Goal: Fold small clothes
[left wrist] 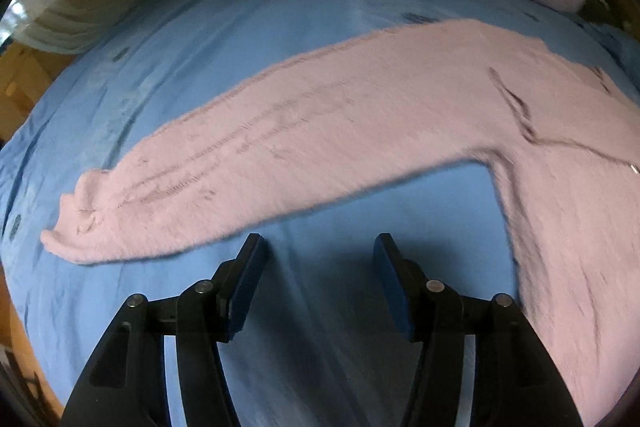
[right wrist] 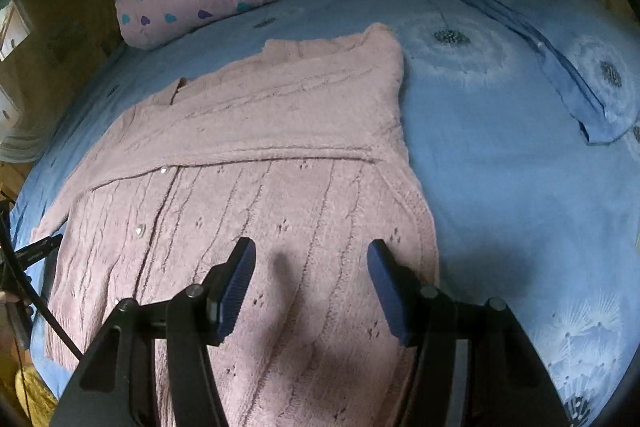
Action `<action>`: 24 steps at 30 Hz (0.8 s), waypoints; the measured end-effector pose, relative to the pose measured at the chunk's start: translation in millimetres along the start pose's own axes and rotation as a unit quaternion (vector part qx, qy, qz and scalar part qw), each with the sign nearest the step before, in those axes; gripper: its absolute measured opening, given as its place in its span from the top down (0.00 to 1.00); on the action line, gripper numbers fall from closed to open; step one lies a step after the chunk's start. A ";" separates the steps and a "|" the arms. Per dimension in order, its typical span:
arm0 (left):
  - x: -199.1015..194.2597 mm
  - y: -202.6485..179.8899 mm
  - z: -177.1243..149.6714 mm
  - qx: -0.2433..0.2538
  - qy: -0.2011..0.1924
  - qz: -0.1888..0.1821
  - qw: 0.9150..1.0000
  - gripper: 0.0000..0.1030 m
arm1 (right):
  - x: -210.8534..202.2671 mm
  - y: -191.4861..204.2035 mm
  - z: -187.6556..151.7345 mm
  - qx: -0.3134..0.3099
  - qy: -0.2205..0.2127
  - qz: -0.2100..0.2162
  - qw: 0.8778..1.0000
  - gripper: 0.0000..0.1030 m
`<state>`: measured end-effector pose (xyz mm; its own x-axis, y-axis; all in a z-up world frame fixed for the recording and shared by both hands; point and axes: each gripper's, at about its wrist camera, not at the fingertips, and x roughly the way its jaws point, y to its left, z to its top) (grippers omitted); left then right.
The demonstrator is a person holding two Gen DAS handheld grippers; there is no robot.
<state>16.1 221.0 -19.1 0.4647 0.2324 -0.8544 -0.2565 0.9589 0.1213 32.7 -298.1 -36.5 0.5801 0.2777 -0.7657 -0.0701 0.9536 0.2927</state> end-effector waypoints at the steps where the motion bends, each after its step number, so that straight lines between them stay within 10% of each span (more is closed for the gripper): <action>1: 2.6 3.7 2.5 -0.009 -0.003 0.010 1.000 0.50 | 0.8 -1.0 -0.2 0.003 0.001 0.001 1.000 0.40; 15: 30.8 54.0 29.4 -0.102 -0.021 0.013 0.995 0.50 | 2.0 -1.2 0.7 0.020 -0.022 0.003 1.000 0.40; 20: 30.4 52.6 37.7 -0.124 -0.035 -0.029 0.991 1.00 | 7.7 1.4 2.4 0.013 -0.017 0.003 1.000 0.40; 24: 20.8 49.8 41.3 -0.118 -0.052 -0.022 0.991 1.00 | 8.0 4.3 2.1 0.006 -0.018 0.009 1.000 0.40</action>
<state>48.0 280.3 -10.0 0.5613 0.2192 -0.7981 -0.4205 0.9061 -0.0469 38.7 -292.0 -40.2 0.6075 0.2905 -0.7393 -0.0709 0.9469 0.3137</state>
